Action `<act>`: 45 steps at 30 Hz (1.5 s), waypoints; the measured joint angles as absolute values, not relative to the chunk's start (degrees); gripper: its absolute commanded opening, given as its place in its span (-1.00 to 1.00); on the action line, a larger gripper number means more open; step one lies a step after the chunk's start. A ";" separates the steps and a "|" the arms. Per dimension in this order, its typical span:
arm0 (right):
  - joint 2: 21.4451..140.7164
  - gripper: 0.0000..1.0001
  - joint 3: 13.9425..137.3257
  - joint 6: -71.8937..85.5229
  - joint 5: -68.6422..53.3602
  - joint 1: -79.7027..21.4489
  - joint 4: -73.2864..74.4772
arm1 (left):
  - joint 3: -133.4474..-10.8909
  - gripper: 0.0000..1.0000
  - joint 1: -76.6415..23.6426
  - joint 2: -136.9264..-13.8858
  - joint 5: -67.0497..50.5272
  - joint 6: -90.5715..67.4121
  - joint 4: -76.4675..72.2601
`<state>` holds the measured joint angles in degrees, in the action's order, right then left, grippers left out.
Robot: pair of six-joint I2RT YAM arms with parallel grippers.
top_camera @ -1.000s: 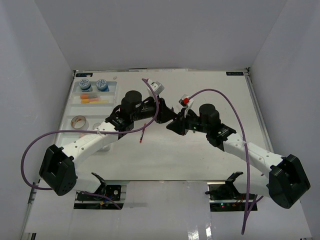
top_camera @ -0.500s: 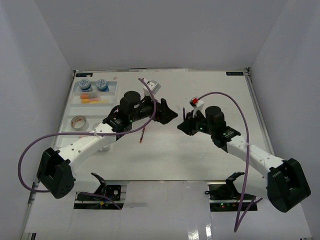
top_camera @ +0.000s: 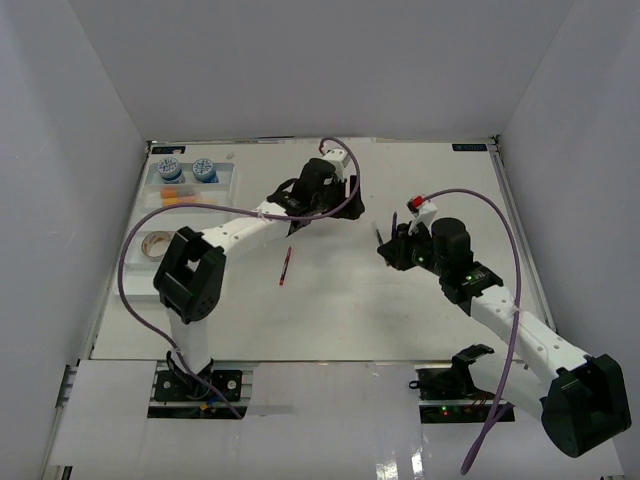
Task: Sort the stationery into containers
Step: Move the pen cap to the center of the board.
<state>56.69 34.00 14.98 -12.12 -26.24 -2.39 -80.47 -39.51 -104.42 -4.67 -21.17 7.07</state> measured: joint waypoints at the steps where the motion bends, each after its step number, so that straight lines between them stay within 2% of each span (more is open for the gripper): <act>1: 56.21 -0.85 33.76 14.98 -12.01 -26.20 -2.04 | -82.50 0.58 -39.51 -107.18 -3.33 -21.93 7.68; 9: 54.33 -0.85 31.94 14.98 -11.70 -25.82 0.23 | -93.41 0.36 -39.66 -121.71 5.69 -27.27 12.75; 17: 52.56 -0.85 30.09 15.05 -12.16 -25.82 0.51 | -99.68 0.22 -40.69 -128.51 11.27 -31.31 13.82; 24: 50.59 -0.85 28.62 15.07 -12.25 -25.82 0.67 | -103.00 0.05 -41.17 -132.22 14.22 -34.15 13.47; 33: 48.69 -0.85 28.05 15.07 -13.13 -25.61 0.78 | -107.22 -0.06 -41.78 -137.03 16.53 -34.28 12.88; 36: 48.12 -0.85 27.55 15.05 -13.47 -25.61 0.75 | -107.24 -0.09 -42.15 -137.14 17.61 -33.78 12.86; 45: 47.79 -0.85 27.24 15.05 -13.80 -25.61 0.84 | -103.77 -0.35 -43.97 -136.00 21.04 -30.81 10.37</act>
